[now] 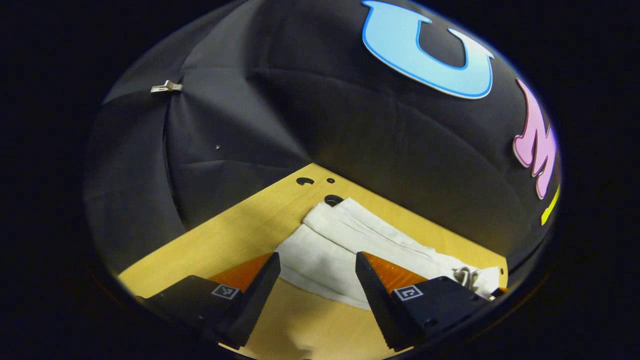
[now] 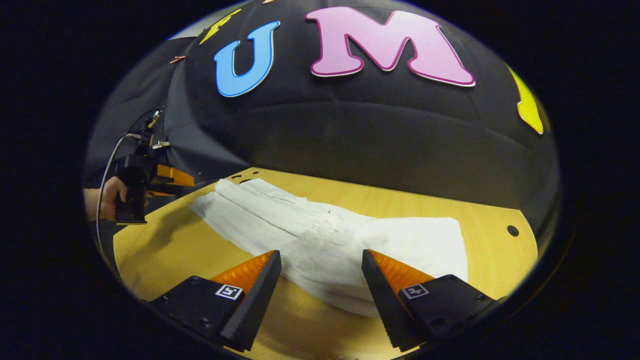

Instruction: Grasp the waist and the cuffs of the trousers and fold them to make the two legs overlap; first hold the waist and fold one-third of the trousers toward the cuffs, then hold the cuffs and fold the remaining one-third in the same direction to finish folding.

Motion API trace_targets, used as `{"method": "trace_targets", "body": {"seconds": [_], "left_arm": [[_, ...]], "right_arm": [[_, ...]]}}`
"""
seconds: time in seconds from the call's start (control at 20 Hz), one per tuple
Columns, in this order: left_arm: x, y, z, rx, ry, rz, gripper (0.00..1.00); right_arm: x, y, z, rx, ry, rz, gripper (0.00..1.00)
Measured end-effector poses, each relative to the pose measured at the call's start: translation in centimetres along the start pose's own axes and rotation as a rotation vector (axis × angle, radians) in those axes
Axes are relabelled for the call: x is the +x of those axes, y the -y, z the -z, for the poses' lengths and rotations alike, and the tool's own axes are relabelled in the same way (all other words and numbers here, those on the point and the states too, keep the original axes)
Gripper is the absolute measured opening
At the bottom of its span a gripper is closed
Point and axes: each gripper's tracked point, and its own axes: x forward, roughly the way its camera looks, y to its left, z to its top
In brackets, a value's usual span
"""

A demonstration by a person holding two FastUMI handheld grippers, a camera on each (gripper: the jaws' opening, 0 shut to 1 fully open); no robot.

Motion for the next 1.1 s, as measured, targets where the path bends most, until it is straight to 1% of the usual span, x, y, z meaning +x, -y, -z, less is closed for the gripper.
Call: {"method": "trace_targets", "body": {"seconds": [0.1, 0.2, 0.3, 0.35, 0.4, 0.5, 0.55, 0.6, 0.65, 0.7, 0.85, 0.9, 1.0, 1.1], "left_arm": [[1.9, -1.2, 0.5, 0.03, -0.017, -0.034, 0.96], [3.6, -1.6, 0.9, 0.038, -0.026, -0.041, 0.96], [4.8, -1.8, 2.0, 0.031, -0.062, -0.046, 0.96], [5.2, -2.0, 2.8, 0.028, -0.082, -0.052, 0.96], [5.4, -2.2, 3.1, 0.038, -0.097, -0.067, 0.96], [5.8, -2.4, 3.2, 0.081, -0.096, -0.089, 0.98], [5.8, -2.3, 3.5, 0.109, -0.106, -0.102, 0.97], [5.9, -2.4, 3.7, 0.142, -0.115, -0.116, 1.0], [5.9, -2.3, 4.2, 0.193, -0.138, -0.126, 0.98], [5.9, -2.3, 4.3, 0.232, -0.149, -0.129, 0.98], [6.3, -2.2, 4.7, 0.227, -0.166, -0.11, 0.98], [6.3, -2.0, 4.7, 0.233, -0.173, -0.105, 0.92], [6.2, -1.3, 5.0, 0.259, -0.195, -0.077, 0.84], [6.1, 0.0, 5.0, 0.249, -0.201, -0.028, 0.58]], "right_arm": [[-2.4, 2.2, 0.6, 0.002, -0.021, 0.037, 0.98], [-5.1, 4.5, 1.2, 0.011, -0.058, 0.089, 0.98], [-7.9, 6.8, 0.0, 0.045, -0.035, 0.169, 0.99], [-9.2, 7.8, -0.6, 0.065, -0.023, 0.196, 0.98], [-10.8, 8.9, -0.9, 0.08, -0.018, 0.22, 0.98], [-12.6, 10.4, -0.7, 0.104, -0.032, 0.262, 0.98], [-13.3, 10.8, -0.4, 0.13, -0.049, 0.271, 0.98], [-13.6, 11.0, -0.3, 0.151, -0.056, 0.281, 0.98], [-13.6, 11.0, -0.1, 0.161, -0.064, 0.288, 0.98], [-13.9, 11.1, 0.3, 0.159, -0.073, 0.293, 0.99], [-15.0, 10.1, 0.7, 0.16, -0.088, 0.277, 0.99], [-14.9, 9.4, 0.6, 0.17, -0.089, 0.263, 0.99], [-14.6, 8.5, 0.7, 0.191, -0.097, 0.241, 0.99], [-14.8, 8.2, 0.5, 0.213, -0.1, 0.233, 0.99]]}}
